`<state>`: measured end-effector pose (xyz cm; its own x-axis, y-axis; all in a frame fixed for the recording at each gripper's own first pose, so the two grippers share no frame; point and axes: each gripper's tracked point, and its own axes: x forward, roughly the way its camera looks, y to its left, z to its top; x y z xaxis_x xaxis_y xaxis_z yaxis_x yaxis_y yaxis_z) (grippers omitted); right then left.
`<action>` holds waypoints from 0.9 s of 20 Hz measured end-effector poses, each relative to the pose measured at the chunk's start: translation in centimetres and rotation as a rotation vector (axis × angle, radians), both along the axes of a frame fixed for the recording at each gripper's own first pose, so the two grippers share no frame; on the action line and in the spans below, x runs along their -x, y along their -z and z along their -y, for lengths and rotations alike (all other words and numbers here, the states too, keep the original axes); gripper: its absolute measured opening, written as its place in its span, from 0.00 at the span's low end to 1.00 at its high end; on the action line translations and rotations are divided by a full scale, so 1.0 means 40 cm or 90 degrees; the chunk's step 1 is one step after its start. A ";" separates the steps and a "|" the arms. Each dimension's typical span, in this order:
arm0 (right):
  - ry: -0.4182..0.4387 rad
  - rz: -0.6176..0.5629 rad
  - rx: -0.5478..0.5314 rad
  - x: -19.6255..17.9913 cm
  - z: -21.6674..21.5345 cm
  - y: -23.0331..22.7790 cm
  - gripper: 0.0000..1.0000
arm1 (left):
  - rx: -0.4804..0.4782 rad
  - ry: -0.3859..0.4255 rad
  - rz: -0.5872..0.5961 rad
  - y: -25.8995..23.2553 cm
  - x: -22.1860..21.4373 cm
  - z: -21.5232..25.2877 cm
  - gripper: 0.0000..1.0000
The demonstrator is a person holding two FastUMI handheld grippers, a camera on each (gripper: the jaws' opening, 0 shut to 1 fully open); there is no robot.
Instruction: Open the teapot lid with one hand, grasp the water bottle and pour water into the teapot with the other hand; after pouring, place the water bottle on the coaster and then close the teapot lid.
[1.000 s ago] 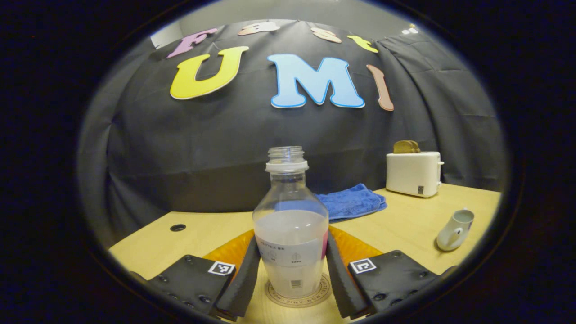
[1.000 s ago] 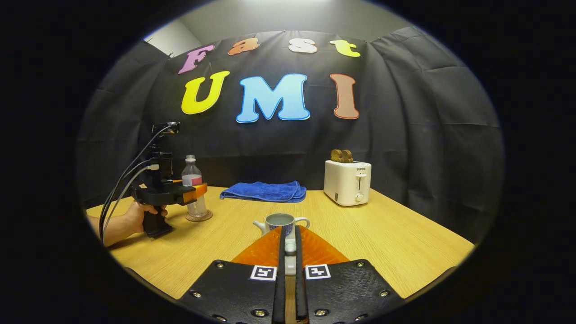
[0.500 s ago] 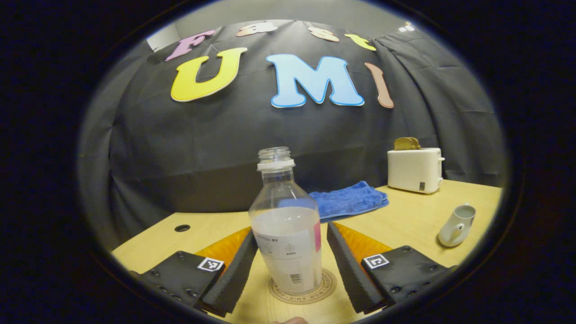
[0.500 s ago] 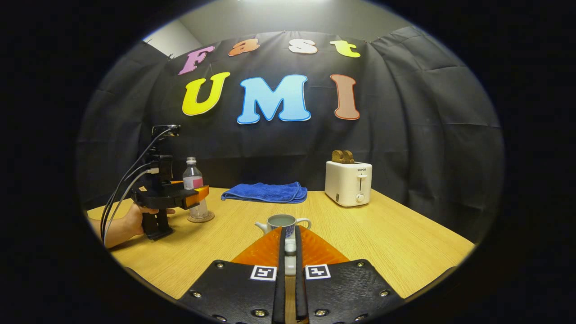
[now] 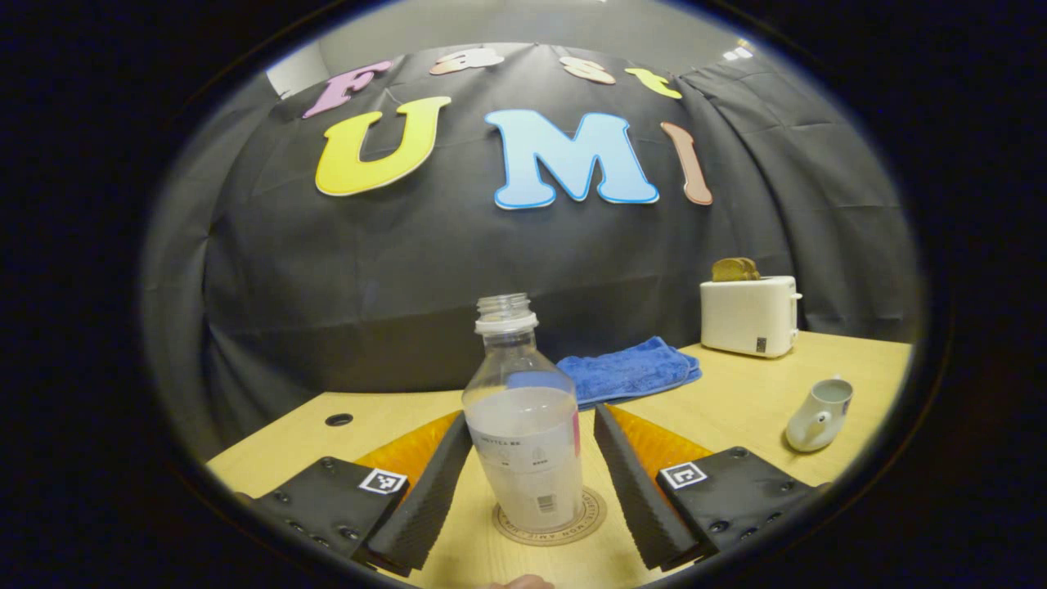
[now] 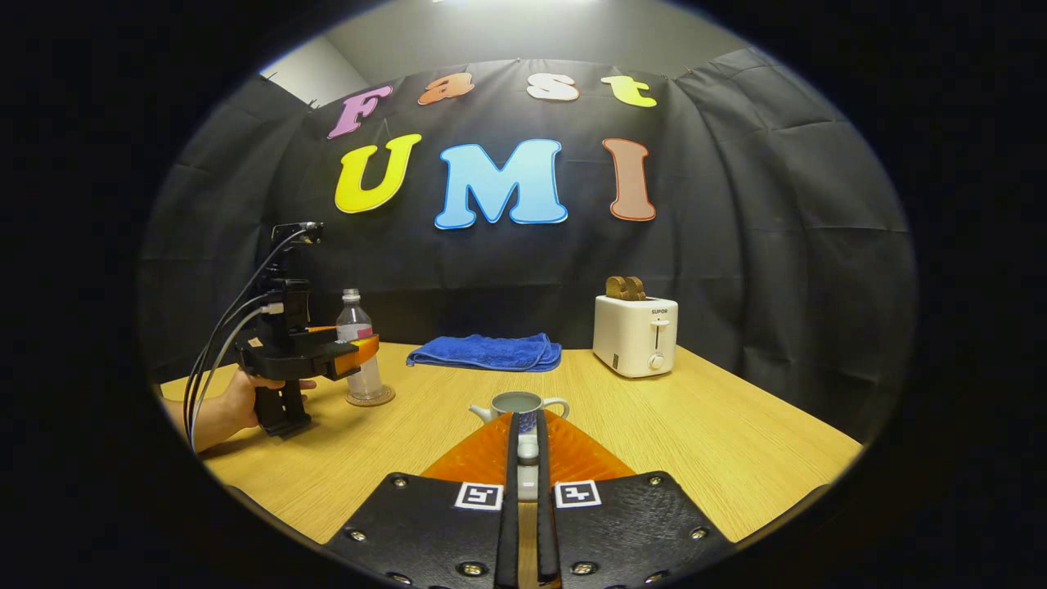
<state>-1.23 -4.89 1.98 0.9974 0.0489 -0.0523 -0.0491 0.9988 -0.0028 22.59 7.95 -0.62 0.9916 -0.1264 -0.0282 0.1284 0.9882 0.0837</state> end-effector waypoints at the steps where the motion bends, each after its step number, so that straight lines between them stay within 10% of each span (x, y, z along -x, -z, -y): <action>1: 0.000 0.002 0.000 0.002 0.000 -0.005 0.09 | 0.003 0.000 0.001 -0.001 0.006 0.001 1.00; 11: -0.008 0.022 -0.002 -0.027 -0.008 -0.028 0.09 | -0.003 -0.029 -0.025 0.038 0.187 -0.037 1.00; 18: -0.005 0.056 -0.001 -0.226 -0.030 -0.083 0.09 | 0.054 -0.038 -0.018 -0.003 0.353 0.043 1.00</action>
